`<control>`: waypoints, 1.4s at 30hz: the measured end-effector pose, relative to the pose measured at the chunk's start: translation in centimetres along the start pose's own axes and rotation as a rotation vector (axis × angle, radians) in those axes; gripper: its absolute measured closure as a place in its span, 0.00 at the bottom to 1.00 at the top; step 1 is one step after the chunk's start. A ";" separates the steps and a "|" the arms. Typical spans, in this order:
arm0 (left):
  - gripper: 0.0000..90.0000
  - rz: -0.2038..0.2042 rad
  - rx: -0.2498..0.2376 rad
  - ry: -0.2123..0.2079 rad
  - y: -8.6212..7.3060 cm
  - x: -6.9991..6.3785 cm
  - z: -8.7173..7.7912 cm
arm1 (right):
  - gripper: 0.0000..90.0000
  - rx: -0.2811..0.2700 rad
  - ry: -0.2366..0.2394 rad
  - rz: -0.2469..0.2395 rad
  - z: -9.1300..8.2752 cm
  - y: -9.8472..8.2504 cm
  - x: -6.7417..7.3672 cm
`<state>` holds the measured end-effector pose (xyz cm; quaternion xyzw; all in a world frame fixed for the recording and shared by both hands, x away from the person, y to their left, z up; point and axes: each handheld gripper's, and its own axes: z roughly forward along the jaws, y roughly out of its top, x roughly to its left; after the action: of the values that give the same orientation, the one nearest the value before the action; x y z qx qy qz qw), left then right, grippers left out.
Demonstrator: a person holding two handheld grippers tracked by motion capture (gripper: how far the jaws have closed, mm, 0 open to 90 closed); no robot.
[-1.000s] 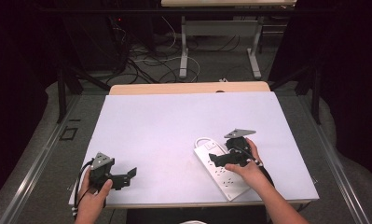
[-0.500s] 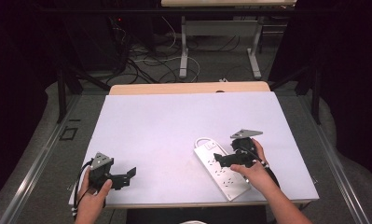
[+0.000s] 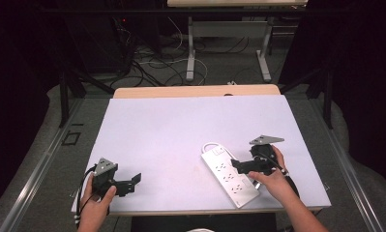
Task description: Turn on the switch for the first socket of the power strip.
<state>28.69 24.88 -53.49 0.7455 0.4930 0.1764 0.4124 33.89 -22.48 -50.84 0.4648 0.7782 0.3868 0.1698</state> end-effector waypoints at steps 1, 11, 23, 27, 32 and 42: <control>0.00 0.003 0.002 0.000 0.0 0.0 0.0 | 0.00 -0.002 -0.003 -0.002 -0.1 -0.1 -0.2; 0.00 0.002 0.001 0.001 0.0 0.0 0.0 | 0.00 -0.010 -0.030 0.032 -1.4 -1.3 -1.9; 0.00 -0.004 -0.004 0.003 0.0 0.0 0.0 | 0.00 -0.035 -0.072 0.080 -2.7 -2.7 -4.6; 0.00 -0.008 -0.006 0.001 0.0 0.1 0.1 | 0.00 -0.050 -0.087 0.094 -3.1 -3.2 -5.6; 0.00 -0.004 -0.002 0.001 0.0 0.1 0.1 | 0.00 -0.057 -0.111 0.124 -3.3 -3.9 -6.5; 0.00 -0.007 -0.002 -0.001 0.0 0.2 0.1 | 0.00 -0.069 -0.144 0.149 -3.4 -4.8 -7.4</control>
<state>28.79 24.98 -53.60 0.7433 0.4953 0.1750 0.4141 32.73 -31.58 -53.03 0.5421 0.7133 0.3903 0.2119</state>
